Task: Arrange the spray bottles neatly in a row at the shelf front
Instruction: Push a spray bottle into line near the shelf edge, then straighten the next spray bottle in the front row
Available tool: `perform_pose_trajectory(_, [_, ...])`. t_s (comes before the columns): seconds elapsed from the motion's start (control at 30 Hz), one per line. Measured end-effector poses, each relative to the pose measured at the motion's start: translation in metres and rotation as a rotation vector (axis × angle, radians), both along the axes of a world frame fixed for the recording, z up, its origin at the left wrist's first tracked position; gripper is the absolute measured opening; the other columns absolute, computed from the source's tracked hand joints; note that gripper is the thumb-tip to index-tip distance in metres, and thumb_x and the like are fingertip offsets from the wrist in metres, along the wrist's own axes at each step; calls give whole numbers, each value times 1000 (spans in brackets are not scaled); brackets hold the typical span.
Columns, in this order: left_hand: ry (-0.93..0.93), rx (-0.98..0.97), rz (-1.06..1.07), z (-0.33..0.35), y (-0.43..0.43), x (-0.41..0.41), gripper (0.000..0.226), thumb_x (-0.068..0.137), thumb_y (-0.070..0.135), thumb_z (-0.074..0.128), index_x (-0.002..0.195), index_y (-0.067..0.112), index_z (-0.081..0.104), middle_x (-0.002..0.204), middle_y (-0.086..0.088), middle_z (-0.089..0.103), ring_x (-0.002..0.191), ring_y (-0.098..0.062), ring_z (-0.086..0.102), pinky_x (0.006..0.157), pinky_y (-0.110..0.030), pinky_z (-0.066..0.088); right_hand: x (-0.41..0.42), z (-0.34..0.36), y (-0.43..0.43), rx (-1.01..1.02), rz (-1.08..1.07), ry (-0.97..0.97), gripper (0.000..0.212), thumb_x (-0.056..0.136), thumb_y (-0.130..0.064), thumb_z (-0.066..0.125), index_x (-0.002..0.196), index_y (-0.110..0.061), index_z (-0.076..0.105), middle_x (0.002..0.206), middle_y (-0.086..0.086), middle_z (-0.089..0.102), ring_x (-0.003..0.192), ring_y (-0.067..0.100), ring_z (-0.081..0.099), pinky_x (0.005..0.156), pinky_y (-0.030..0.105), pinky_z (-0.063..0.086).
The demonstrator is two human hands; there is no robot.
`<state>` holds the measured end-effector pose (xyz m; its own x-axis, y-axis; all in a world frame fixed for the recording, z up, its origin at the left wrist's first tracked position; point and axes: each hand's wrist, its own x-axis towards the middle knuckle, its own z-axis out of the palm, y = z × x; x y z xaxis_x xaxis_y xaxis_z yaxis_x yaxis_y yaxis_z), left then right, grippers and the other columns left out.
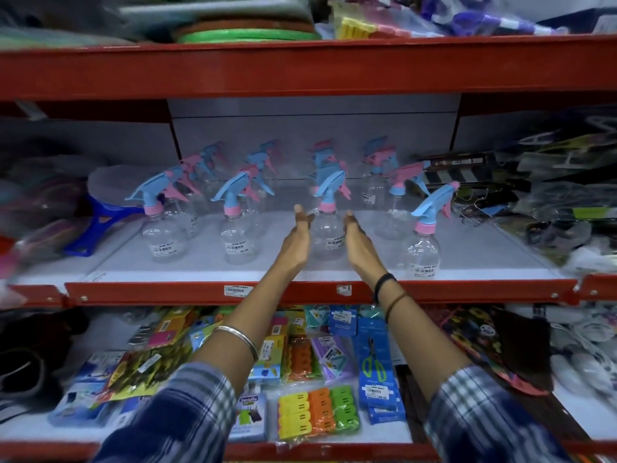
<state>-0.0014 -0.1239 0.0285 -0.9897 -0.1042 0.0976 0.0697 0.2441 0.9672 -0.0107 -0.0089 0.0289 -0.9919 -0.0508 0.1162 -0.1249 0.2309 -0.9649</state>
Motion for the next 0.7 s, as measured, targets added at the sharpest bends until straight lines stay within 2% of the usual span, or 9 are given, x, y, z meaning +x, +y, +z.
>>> perform_pose_trajectory(0.07, [5, -4, -22, 3, -4, 10, 131, 38, 100, 3, 142, 28, 36, 152, -8, 36, 138, -32, 34, 114, -54, 21, 0, -3, 0, -44, -42, -18, 66, 90, -60, 17, 135, -19, 44, 144, 12, 43, 129, 28, 42, 109, 41, 29])
perform_pose_trajectory(0.17, [-2, -20, -52, 5, -11, 24, 127, 41, 99, 1, 142, 30, 36, 152, -7, 36, 137, -31, 35, 114, -55, 22, 11, -5, 0, -81, -55, -20, 76, 82, -68, 21, 131, -15, 48, 140, 13, 48, 125, 27, 46, 109, 47, 33])
perform_pose_trajectory(0.27, [-3, -29, -67, 5, -14, 38, 119, 47, 96, 0, 141, 33, 37, 152, -7, 36, 137, -31, 36, 114, -55, 22, 22, -9, 4, -76, -58, 0, 88, 72, -78, 21, 128, -17, 51, 135, 10, 53, 120, 25, 50, 106, 47, 36])
perform_pose_trajectory(0.33, [-2, -49, -86, 5, -16, 47, 109, 56, 90, -1, 141, 32, 36, 152, -8, 35, 136, -31, 37, 113, -56, 23, 28, -11, 4, -94, -64, 24, 87, 72, -78, 22, 127, -17, 53, 134, 10, 54, 119, 24, 51, 106, 47, 37])
perform_pose_trajectory(0.5, [-20, -93, -101, 4, -17, 59, 100, 64, 79, -3, 141, 29, 38, 151, -8, 37, 135, -31, 39, 114, -49, 18, 43, -21, 3, -105, -77, 25, 96, 64, -83, 23, 133, -20, 46, 140, 9, 48, 126, 24, 45, 107, 46, 36])
perform_pose_trajectory(0.6, [-21, -124, -102, 4, -17, 66, 97, 67, 77, -3, 140, 28, 39, 150, -7, 38, 135, -29, 38, 111, -47, 19, 51, -23, 3, -55, -69, 54, 89, 72, -80, 20, 136, -22, 42, 142, 8, 46, 128, 24, 44, 107, 43, 35])
perform_pose_trajectory(0.7, [-2, -140, -123, 4, -19, 73, 83, 81, 68, -2, 141, 27, 38, 150, -7, 39, 135, -27, 39, 110, -44, 21, 60, -22, 2, -58, -70, 84, 64, 90, -61, 21, 132, -19, 46, 132, 3, 50, 117, 18, 47, 97, 33, 36])
